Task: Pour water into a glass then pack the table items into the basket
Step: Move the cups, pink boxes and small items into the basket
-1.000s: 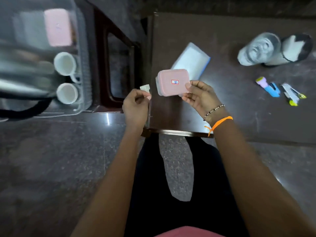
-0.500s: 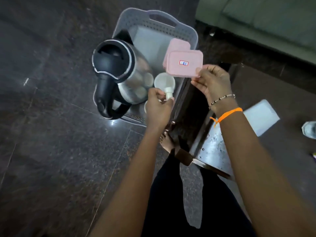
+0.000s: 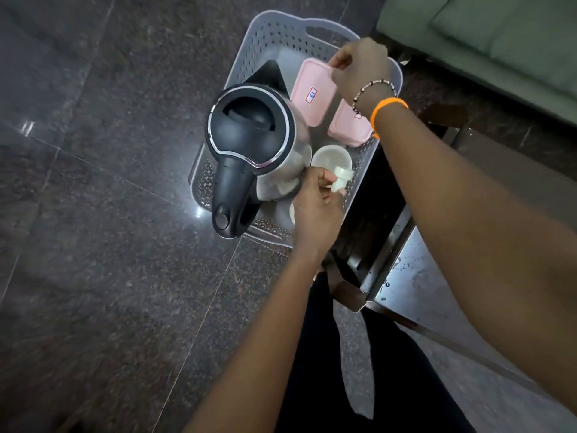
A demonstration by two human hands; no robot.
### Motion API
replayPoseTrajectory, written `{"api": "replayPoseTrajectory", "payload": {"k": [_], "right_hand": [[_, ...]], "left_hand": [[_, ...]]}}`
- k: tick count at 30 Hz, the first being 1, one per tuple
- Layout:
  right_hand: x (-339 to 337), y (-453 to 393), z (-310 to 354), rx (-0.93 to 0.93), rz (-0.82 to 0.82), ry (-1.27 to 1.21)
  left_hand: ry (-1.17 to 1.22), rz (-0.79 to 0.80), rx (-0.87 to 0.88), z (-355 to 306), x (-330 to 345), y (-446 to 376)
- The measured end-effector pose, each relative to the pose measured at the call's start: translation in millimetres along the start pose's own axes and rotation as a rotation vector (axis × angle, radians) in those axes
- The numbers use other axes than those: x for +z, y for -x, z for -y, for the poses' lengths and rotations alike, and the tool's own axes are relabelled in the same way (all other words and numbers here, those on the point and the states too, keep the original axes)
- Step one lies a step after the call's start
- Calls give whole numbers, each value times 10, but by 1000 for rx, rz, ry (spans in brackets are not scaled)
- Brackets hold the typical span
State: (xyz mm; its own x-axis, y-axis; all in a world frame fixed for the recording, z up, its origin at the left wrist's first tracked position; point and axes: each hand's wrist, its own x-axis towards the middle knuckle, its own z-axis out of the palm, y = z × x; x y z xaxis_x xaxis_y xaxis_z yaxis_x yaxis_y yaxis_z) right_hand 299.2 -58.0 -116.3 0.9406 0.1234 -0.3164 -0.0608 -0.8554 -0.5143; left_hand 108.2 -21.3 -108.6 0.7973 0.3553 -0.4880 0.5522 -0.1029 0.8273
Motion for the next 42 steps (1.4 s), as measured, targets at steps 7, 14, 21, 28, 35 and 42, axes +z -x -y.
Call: {"api": "replayPoseTrajectory", "payload": {"k": [7, 14, 21, 28, 35, 42], "right_hand": [[95, -199, -54, 28, 96, 170], [92, -310, -150, -21, 143, 313], [-271, 241, -417, -67, 99, -145], [-418, 714, -606, -40, 450, -515], [-356, 192, -620, 4, -105, -494], [-185, -85, -738, 25, -141, -137]], "left_hand": [[34, 30, -15, 44, 51, -76], [88, 51, -8, -37, 160, -151], [185, 76, -40, -246, 244, -213], [158, 24, -58, -371, 278, -311], [-210, 133, 223, -363, 262, -384], [-732, 280, 178, -293, 363, -401]]}}
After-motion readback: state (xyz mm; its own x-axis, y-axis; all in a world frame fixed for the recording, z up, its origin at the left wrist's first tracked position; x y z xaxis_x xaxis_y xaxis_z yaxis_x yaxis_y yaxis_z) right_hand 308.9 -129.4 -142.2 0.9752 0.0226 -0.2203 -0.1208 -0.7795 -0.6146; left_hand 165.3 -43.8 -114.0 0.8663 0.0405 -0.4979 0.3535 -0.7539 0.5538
